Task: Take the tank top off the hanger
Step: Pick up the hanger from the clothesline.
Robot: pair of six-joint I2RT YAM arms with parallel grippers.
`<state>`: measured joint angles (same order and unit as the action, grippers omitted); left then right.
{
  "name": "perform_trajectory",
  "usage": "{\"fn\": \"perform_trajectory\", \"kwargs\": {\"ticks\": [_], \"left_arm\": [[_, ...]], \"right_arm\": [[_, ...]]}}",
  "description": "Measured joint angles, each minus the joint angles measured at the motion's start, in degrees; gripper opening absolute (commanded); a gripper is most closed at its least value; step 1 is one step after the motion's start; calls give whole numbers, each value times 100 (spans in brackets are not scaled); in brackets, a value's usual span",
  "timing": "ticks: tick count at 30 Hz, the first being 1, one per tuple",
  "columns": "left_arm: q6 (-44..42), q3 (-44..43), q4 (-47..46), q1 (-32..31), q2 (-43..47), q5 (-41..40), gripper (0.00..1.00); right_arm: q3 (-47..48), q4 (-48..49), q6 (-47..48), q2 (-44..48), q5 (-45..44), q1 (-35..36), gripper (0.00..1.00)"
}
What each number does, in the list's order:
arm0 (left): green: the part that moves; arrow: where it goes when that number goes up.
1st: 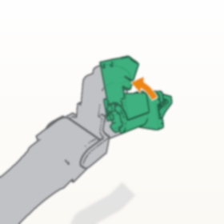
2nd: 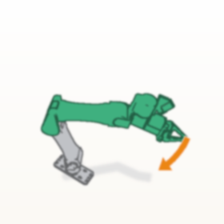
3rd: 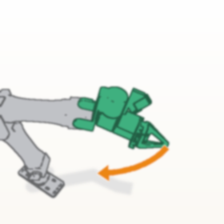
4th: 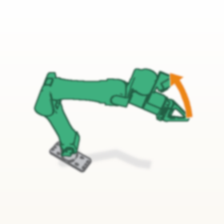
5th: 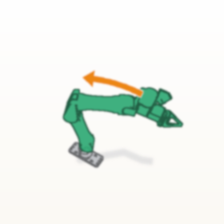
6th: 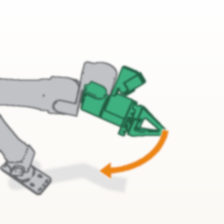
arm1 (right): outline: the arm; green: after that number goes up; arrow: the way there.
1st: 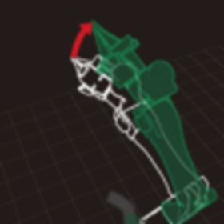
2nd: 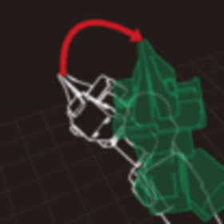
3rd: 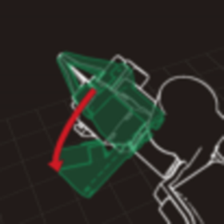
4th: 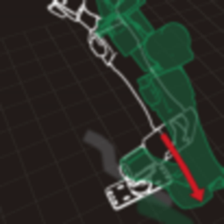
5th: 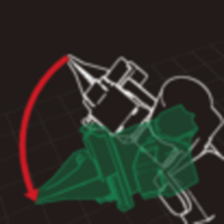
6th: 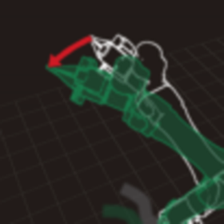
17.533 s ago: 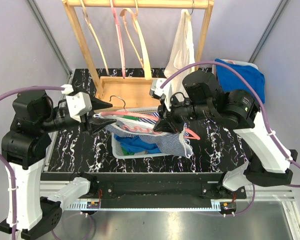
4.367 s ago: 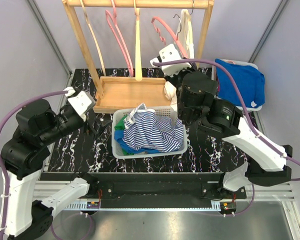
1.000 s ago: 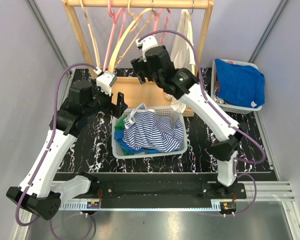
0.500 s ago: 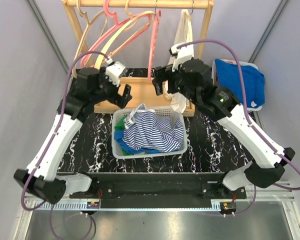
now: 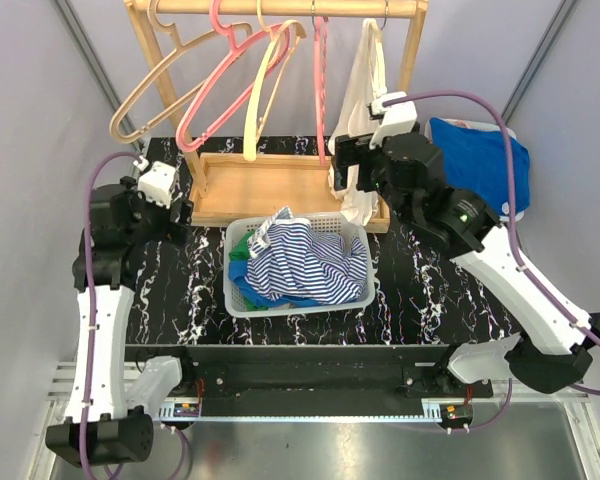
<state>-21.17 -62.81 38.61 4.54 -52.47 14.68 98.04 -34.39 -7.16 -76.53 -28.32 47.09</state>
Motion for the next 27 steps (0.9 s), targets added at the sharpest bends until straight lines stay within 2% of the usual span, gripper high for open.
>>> {"fn": "perform_trajectory", "kwargs": {"ticks": [3, 8, 12, 15, 18, 23, 27], "left_arm": [[37, -170, 17, 101, -15, 514, 99], [361, -494, -205, 17, -728, 1287, 99], [970, 4, -925, -391, -1416, 1432, 99], [1305, 562, -1305, -778, -1788, 1379, 99], [1384, 861, -1386, -1432, -1980, 1132, 99], [1338, 822, -1705, -2061, -2004, 715, 99], [1316, 691, -1784, -2341, -2035, 516, 99]], "right_arm": [[35, 28, 7, 160, -175, 0, 100], [-435, 323, 337, 619, -691, 0, 100], [-614, 581, 772, 680, -1113, -83, 100], [-612, 710, 951, 605, -1202, -240, 100], [-542, 761, 1040, 514, -1169, -542, 100], [101, 754, 898, 219, -719, -1370, 99], [841, 778, 601, -236, -173, -1840, 93]]}}
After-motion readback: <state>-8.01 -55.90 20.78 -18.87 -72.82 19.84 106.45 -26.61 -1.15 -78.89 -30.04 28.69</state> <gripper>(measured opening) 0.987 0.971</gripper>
